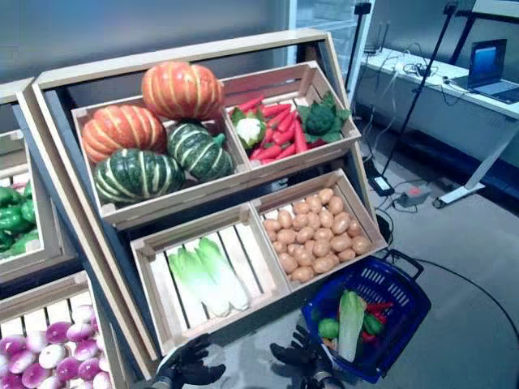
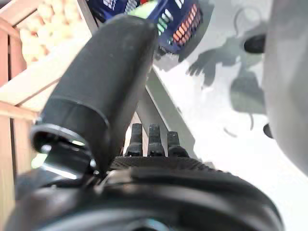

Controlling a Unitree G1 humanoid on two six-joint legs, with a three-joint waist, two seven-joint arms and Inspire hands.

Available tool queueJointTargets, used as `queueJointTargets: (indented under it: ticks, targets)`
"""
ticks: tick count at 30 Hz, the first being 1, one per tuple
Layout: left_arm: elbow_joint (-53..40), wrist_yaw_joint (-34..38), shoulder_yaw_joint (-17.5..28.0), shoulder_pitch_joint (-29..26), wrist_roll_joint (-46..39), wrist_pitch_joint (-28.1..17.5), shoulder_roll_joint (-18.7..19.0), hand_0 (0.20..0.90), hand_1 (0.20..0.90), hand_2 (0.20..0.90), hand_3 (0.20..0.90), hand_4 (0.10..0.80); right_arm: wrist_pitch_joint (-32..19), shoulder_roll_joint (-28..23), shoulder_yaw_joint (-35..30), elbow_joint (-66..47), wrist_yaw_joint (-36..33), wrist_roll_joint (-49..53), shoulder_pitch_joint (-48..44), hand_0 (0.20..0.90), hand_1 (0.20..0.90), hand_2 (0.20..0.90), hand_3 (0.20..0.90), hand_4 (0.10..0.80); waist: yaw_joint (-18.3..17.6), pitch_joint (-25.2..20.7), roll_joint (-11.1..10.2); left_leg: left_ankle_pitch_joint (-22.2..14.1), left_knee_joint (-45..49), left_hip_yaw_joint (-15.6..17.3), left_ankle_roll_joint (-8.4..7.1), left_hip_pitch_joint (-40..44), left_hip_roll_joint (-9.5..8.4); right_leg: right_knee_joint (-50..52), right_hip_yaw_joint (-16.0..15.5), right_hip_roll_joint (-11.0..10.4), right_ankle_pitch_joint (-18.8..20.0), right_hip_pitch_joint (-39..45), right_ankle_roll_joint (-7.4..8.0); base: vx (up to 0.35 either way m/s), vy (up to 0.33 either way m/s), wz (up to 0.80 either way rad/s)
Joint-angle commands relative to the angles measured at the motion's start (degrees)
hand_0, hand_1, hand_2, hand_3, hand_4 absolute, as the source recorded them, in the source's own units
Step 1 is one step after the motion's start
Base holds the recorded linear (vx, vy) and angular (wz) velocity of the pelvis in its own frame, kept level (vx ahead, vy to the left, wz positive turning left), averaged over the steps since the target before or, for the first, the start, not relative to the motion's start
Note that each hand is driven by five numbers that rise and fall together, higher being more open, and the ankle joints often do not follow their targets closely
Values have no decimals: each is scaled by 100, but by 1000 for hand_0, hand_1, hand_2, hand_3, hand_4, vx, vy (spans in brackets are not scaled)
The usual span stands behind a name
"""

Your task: Put vegetables into the basket

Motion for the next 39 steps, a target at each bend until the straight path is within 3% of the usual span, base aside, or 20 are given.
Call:
queueJointTargets:
  ticks: [1, 5, 9, 28, 35, 39]
  targets:
    - [144, -119, -51, -759, 174, -385, -72, 900, 900, 900, 900, 800, -329, 234, -53, 389, 349, -24, -521, 900, 900, 900, 900, 800, -12, 132, -301, -199, -20, 114, -73, -166, -126, 8, -133, -222, -73, 129, -32, 0, 0, 0]
    - [31, -537, 5, -768, -223, -447, -27, 900, 900, 900, 900, 800, -214, 163, -117, 429, 372, -38, -560, 900, 900, 900, 900, 800, -6, 184, -279, -199, -20, 110, -67, -169, -131, 8, -131, -220, -69, 126, -38, 0, 0, 0]
    - [142, -643, -21, -779, 28, -445, -50, 900, 900, 900, 900, 800, -168, 172, -143, 550, 314, -35, -593, 900, 900, 900, 900, 800, 3, 164, -284, -192, -20, 101, -66, -165, -137, 8, -134, -217, -67, 137, -44, 0, 0, 0]
    - [-122, -280, -347, -1036, 557, -1037, 79, 900, 900, 900, 900, 800, 56, 231, -87, 677, 69, -27, -738, 900, 900, 900, 900, 800, 40, 101, -259, -199, -20, 30, -58, -139, -186, 8, -143, -246, -84, 179, -33, -2, -1, 2]
    - [-1189, 228, -186, -1070, 500, -1381, 391, 900, 900, 900, 900, 800, 178, 169, -81, 504, -100, 21, -671, 900, 900, 900, 900, 800, 103, 180, -247, -172, -20, 2, -69, -170, -205, 8, -188, -261, -70, 161, -47, -2, 2, 0]
    - [-2284, 1072, -96, -1113, 974, -1781, 718, 900, 900, 900, 900, 800, 288, 94, -112, 375, -181, 152, -667, 900, 900, 900, 900, 800, 225, 266, -254, -142, -20, -54, -72, -223, -210, 8, -282, -271, -66, 148, -70, -22, 0, 3]
